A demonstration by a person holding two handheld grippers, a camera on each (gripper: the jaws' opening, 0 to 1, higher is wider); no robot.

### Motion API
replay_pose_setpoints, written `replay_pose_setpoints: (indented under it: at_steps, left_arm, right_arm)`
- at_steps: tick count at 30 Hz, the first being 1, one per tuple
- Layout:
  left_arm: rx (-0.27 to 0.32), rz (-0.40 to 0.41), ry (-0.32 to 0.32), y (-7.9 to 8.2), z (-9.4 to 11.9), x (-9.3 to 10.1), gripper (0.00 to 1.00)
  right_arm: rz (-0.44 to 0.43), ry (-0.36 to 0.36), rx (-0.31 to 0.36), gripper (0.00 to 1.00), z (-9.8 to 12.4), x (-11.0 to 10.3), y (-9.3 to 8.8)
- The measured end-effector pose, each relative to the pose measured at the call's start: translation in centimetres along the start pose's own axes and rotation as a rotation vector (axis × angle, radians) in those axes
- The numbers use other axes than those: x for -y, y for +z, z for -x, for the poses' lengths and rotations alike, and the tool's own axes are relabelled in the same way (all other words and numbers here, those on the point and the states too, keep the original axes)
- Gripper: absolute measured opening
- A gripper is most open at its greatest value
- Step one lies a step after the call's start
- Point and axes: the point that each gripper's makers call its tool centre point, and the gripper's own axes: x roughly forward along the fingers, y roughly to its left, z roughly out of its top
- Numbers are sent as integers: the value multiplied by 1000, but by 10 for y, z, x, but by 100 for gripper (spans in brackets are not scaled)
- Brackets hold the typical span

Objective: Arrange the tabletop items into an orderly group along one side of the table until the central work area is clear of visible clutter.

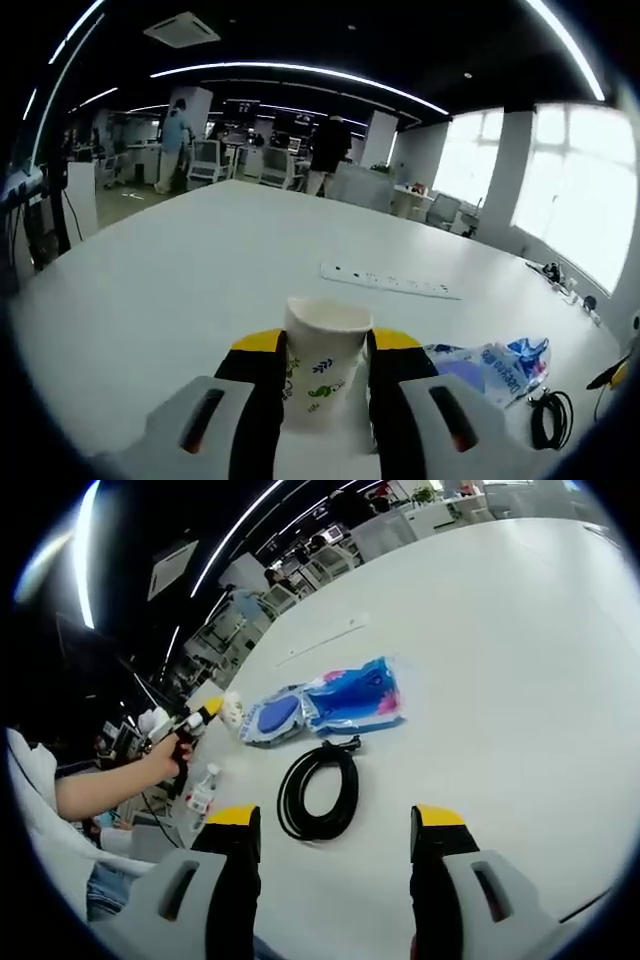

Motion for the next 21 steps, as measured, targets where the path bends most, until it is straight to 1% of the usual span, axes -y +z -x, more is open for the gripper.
replay_pose_setpoints:
  at_steps: [2,8,10,12,20,21]
  left_arm:
    - [-8,-6,3,-2,0,-4,30]
    - [-30,-26,6,-5,10,4,30]
    - [-37,-17,12,-6,12,3,30]
    - [-43,-9,17,-9,10,-3,30]
    - [-59,-32,25,-12,18,1,31]
    - [-61,-34,25,-13,17,-2,32]
  right_arm:
    - [1,4,0,60,-1,1,0]
    - [-3,6,5,59,0,4,0]
    - [-4,4,8,59,1,5,-1]
    - [-7,4,9,59,1,7,-1]
    - [-12,-2,9,59,3,11,-4]
    - [-12,-3,7,59,3,11,-4]
